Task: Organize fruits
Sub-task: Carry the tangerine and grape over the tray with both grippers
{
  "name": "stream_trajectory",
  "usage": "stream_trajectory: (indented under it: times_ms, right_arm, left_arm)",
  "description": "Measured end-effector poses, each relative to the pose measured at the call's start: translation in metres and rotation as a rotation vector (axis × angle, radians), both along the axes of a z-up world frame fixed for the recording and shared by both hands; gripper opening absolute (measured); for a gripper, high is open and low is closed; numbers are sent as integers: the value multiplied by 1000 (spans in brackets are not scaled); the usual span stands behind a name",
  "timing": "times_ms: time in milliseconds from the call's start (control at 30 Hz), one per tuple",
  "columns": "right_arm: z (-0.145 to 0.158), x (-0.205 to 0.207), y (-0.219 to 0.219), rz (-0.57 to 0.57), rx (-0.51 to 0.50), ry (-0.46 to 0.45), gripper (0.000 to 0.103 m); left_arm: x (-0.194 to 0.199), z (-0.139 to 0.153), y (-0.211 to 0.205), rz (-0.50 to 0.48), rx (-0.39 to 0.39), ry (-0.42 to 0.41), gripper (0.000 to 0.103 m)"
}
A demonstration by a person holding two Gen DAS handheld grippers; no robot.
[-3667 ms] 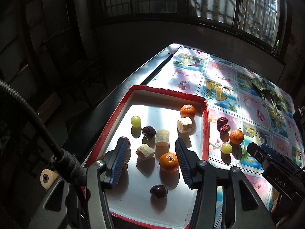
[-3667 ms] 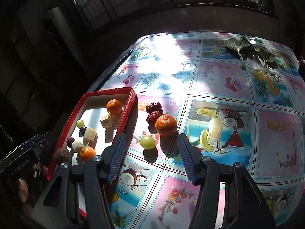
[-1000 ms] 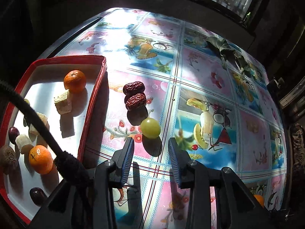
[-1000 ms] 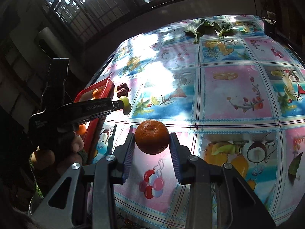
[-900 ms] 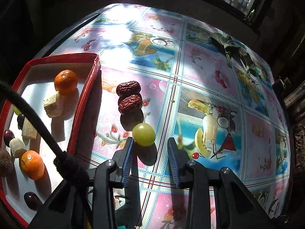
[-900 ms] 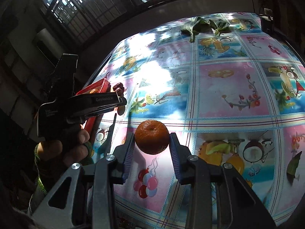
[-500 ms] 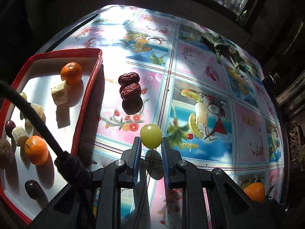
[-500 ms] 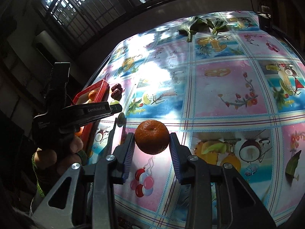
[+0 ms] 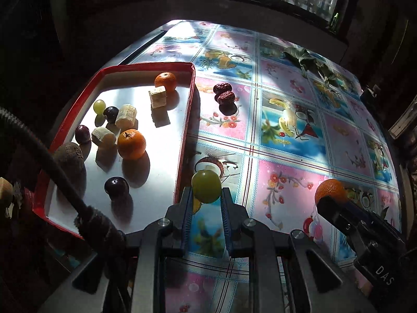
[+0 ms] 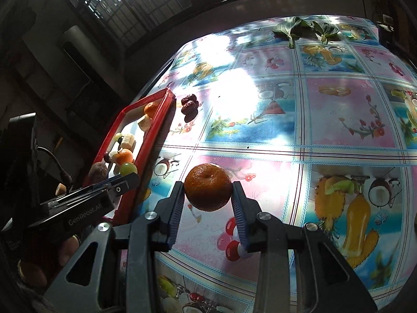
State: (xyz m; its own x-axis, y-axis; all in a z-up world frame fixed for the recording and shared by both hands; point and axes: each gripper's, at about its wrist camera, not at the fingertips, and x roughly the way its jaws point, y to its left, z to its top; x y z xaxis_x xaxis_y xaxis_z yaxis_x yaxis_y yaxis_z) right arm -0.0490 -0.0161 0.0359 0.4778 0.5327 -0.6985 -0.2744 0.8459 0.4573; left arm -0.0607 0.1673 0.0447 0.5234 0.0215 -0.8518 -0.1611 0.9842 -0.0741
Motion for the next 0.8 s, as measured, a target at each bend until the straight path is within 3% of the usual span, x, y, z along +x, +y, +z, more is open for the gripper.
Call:
stream_trajectory:
  times_ms: [400, 800]
  right_arm:
    - [4, -16, 36, 68, -15, -10, 39]
    - [9, -25, 78, 147, -30, -20, 39]
  left_arm:
    - [-44, 3, 53, 89, 28, -18, 20]
    - [-72, 3, 112, 192, -16, -18, 20]
